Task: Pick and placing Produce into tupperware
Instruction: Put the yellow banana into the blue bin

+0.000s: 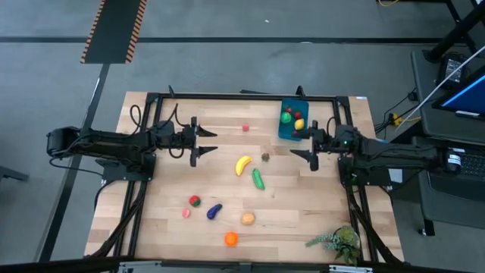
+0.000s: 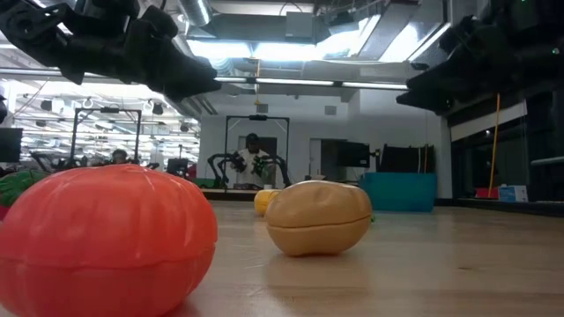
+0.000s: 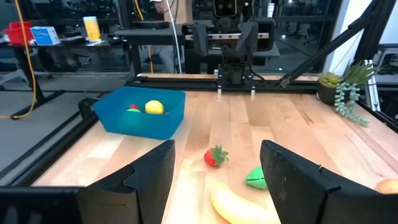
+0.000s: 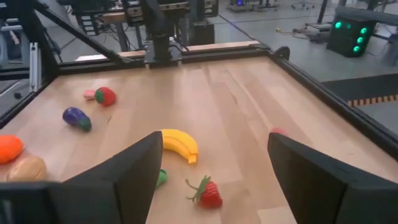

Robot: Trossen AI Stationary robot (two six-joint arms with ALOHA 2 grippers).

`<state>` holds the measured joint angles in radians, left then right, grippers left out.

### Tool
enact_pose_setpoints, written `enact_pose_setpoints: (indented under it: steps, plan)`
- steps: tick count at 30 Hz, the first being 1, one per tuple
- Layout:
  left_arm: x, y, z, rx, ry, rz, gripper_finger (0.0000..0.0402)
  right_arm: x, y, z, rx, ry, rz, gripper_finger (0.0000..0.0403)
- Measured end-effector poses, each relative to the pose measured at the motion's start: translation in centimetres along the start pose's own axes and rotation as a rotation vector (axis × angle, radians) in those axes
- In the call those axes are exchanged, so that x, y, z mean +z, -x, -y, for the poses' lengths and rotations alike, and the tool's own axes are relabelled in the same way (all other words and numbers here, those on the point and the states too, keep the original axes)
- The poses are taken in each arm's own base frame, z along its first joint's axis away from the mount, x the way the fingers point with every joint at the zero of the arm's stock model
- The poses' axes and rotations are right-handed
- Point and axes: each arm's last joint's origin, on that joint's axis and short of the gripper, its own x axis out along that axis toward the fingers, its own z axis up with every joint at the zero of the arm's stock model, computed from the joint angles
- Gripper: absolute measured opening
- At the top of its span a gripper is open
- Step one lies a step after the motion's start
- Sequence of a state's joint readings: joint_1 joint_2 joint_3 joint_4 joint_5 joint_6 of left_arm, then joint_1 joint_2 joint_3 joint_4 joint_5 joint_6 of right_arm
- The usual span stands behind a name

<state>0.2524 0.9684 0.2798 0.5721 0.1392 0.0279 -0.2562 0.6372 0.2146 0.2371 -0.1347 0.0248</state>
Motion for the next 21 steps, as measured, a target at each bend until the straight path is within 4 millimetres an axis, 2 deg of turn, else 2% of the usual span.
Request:
enact_pose_setpoints:
  steps: [6,11,16,21]
  plan:
    - [-0.2,0.0,0.1,-0.007,0.002,-0.023,0.0229,-0.6,-0.4,0.1,-0.004,-0.076,-0.029,0.0292]
    - [-0.2,0.0,0.3,-0.021,0.060,-0.022,0.0229,-1.0,-0.9,0.2,-0.003,-0.028,-0.058,0.0292]
    - [-0.3,-0.2,1.3,-0.051,0.092,-0.037,0.0229,-1.2,-1.2,0.2,-0.004,-0.023,-0.070,0.0292]
    - [-0.3,-0.4,2.4,-0.002,0.089,-0.095,0.0229,-1.2,-1.3,0.2,-0.004,-0.026,-0.075,0.0292]
